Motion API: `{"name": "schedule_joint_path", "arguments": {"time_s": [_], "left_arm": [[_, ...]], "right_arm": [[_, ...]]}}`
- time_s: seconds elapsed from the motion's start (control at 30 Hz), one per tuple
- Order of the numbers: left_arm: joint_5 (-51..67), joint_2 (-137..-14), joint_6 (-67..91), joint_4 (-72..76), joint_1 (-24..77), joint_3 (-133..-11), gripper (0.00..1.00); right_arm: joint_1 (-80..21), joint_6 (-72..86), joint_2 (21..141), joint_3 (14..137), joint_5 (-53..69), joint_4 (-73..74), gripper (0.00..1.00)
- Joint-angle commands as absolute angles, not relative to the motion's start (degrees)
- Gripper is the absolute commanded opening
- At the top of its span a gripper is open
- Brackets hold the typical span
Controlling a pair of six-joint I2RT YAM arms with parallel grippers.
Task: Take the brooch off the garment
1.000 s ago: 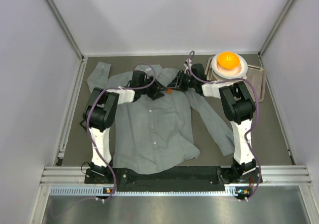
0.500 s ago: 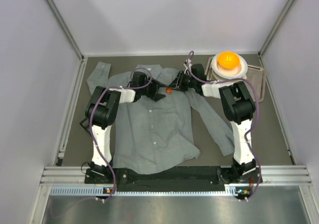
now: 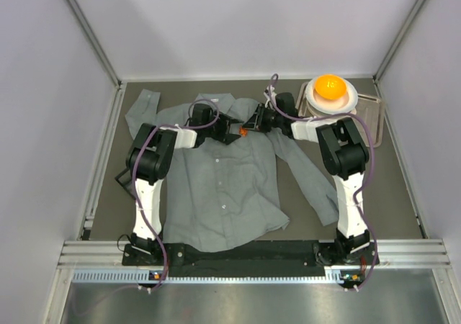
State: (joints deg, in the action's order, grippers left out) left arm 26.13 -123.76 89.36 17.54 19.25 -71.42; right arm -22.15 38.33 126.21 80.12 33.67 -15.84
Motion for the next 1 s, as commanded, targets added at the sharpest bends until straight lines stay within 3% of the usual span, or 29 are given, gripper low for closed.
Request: {"name": "schedule_joint_path", "arguments": {"time_s": [0.0,0.23,0.67,0.83,0.97], "left_arm": [[24.4,-124.6,90.2,17.1,19.8,-73.7,0.66],[24.7,-125.6,89.7,16.5,21.1,-74.7,0.60],[23.8,-125.4,85.1,18.2,21.5,-72.6,0.33],[22.7,-123.8,82.4,17.4,21.7,-72.2,0.32],[22.4,-122.8,81.0,18.8,22.0,-70.6,0.37]], "right_arm": [[-23.5,34.7,123.0,81.0,35.2,-15.7,0.22],[-23.8,33.5,122.7,81.2,36.4,-16.0,0.27],[-22.6,35.9,120.9,78.5,39.8,-21.6,0.36],[-22.1,37.4,120.2,76.6,40.0,-24.3,0.38],[-21.5,36.3,118.7,75.5,37.7,-23.6,0.43]]}}
